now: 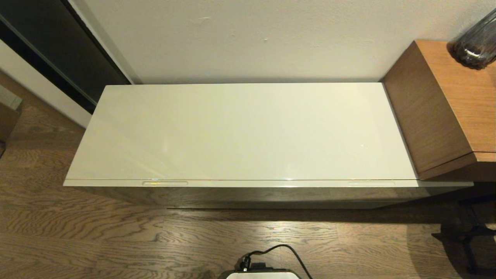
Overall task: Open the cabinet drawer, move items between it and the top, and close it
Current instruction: Open the drawer
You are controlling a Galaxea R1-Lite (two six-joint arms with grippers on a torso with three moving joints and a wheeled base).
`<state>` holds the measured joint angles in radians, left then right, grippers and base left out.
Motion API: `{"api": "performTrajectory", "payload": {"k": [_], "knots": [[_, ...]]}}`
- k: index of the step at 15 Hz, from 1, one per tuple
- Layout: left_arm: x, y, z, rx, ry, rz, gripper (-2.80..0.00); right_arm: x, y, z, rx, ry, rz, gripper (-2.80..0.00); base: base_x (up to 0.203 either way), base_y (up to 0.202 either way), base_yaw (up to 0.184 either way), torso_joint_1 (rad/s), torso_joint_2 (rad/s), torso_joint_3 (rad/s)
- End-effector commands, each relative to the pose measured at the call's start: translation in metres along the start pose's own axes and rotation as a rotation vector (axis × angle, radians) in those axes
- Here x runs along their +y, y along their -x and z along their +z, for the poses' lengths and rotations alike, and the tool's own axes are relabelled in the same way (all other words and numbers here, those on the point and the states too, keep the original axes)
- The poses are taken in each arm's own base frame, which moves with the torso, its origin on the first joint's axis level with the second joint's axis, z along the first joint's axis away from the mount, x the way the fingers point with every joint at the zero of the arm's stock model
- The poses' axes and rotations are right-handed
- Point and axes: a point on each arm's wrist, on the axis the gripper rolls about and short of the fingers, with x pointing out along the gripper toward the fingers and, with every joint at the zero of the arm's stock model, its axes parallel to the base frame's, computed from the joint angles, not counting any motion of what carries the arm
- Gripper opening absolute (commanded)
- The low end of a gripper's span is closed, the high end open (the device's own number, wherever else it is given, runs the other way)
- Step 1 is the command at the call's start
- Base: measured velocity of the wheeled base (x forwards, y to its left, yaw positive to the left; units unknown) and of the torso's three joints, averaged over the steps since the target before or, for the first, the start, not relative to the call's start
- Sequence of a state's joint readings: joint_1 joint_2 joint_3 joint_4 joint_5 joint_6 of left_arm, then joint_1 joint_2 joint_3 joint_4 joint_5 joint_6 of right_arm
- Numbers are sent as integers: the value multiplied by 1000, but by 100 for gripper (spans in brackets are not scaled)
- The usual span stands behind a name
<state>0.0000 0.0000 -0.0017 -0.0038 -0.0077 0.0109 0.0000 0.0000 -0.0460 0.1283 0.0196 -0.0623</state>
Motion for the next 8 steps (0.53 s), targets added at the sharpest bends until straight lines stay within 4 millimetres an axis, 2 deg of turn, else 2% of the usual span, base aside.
{"api": "performTrajectory", "payload": {"k": [1,8], "knots": [[0,0,0,-1,0,0,-280,0,0,0,2,1,0,-280,0,0,0,0,0,0],[0,0,0,5,-20,-3,-280,0,0,0,2,1,0,-280,0,0,0,0,0,0]]}}
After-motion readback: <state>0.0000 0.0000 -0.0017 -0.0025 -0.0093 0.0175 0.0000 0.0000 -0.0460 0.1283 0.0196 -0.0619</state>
